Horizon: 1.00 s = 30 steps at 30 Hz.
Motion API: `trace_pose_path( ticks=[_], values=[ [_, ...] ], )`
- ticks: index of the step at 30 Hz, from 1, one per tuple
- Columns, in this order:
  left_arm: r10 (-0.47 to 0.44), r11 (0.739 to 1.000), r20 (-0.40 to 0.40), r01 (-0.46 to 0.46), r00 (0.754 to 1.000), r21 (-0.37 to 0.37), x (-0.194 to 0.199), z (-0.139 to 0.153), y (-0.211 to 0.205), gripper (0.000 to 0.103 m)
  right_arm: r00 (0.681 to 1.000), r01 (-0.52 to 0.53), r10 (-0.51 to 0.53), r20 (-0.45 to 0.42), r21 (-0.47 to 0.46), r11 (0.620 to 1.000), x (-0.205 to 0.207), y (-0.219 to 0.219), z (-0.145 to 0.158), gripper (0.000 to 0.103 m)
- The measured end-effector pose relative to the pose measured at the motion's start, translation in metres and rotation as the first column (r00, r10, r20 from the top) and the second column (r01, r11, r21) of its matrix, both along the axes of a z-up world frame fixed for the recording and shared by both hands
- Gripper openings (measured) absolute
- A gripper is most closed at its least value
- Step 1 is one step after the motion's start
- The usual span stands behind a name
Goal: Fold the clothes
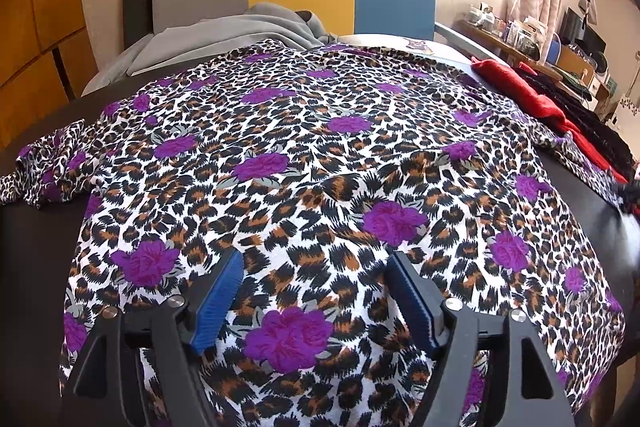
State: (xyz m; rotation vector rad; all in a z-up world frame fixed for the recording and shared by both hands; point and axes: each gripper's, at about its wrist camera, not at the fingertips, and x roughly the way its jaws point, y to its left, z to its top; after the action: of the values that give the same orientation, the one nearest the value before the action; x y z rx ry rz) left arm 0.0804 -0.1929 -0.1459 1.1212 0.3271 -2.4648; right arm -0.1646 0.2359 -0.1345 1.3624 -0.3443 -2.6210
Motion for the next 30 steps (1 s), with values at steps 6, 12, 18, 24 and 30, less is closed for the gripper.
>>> trace_pose_path(
  ticks=[6,12,18,24,30],
  values=[
    [-0.005,0.999,-0.023,0.006,1.0,0.031,0.002,0.001,-0.005,0.08,0.992,0.066,-0.107,-0.062,-0.468,0.881,-0.009,0.008,0.032,0.008],
    [0.012,0.993,-0.057,-0.005,0.998,0.119,0.005,0.006,-0.011,0.08,0.99,-0.107,0.039,-0.137,-0.534,0.838,-0.04,-0.087,0.078,0.008],
    [0.032,0.933,-0.116,0.012,0.993,0.36,0.015,0.015,-0.036,0.079,0.935,-0.354,0.287,-0.209,-0.483,0.801,-0.065,-0.255,0.117,0.008],
    [0.097,0.89,-0.176,-0.006,0.98,0.456,0.032,0.025,-0.066,0.079,0.741,-0.657,0.638,-0.209,-0.422,0.625,-0.005,-0.407,0.098,0.009],
    [0.144,0.886,-0.196,-0.038,0.97,0.462,0.034,0.037,-0.097,0.079,0.665,-0.723,0.725,-0.181,-0.398,0.564,0.046,-0.428,0.06,0.041]
  ],
)
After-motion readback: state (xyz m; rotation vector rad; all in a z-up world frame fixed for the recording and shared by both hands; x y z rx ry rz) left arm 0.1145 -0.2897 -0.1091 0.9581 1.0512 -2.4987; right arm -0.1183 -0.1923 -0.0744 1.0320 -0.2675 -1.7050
